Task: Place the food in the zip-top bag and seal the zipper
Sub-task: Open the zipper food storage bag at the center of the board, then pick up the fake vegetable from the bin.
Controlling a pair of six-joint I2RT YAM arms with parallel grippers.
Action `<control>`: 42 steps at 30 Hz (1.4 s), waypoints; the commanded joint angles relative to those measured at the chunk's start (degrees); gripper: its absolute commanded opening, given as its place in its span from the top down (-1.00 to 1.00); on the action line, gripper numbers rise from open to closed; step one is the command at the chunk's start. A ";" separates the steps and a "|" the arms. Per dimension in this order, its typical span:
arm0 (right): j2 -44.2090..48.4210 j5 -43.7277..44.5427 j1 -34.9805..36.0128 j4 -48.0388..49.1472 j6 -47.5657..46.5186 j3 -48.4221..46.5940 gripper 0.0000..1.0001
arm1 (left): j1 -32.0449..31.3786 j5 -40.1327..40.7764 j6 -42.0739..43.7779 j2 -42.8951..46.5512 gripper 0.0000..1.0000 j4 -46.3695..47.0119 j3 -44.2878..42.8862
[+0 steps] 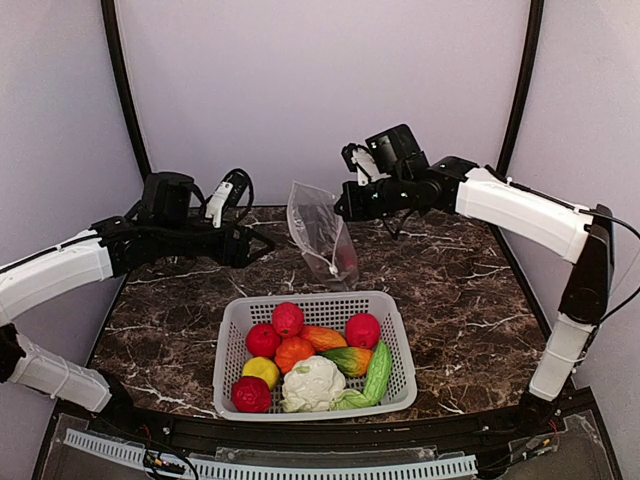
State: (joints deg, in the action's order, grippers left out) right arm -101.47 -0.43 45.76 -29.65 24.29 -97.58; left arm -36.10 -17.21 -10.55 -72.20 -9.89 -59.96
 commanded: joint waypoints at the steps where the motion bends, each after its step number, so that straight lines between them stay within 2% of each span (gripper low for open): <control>1: -1.23 -0.19 0.36 1.03 -0.24 -2.88 1.00 | -4.59 -2.37 -1.18 6.91 -0.56 -4.21 7.79; 4: -1.48 -0.02 0.30 0.87 -0.68 -3.51 1.00 | -8.70 -4.33 -5.45 10.99 -0.56 -3.95 13.38; 6: -1.55 -0.01 0.34 0.82 -0.95 -3.94 1.00 | -13.51 -4.40 -7.91 12.42 -0.55 -2.96 15.77; 9: -1.72 -0.19 0.30 0.78 -1.30 -4.37 1.00 | -17.39 -3.41 -10.38 13.00 -0.52 -1.72 18.11; 13: -1.55 -0.45 0.30 0.76 -1.29 -4.22 1.00 | -21.39 -1.59 -12.53 10.60 -0.47 -0.35 19.95; 18: -1.57 -0.50 0.30 0.74 -0.96 -3.98 1.00 | -25.07 -2.20 -13.16 3.27 -0.42 1.58 18.61; 25: -1.24 -1.20 0.34 0.93 -0.74 -4.38 1.00 | -26.16 -3.34 -11.46 -2.87 -0.34 1.66 16.59; 35: -0.76 -1.23 0.32 0.95 -0.74 -3.68 1.00 | -26.14 -4.02 -11.31 -5.82 -0.18 4.39 17.02; 42: -0.68 -1.33 0.30 0.92 -0.91 -3.36 1.00 | -26.14 -3.75 -12.10 -6.63 0.12 5.64 16.96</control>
State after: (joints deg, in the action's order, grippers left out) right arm -102.45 -1.52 45.76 -29.82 23.86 -100.47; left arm -62.04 -20.69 -22.37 -78.65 -5.54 -41.98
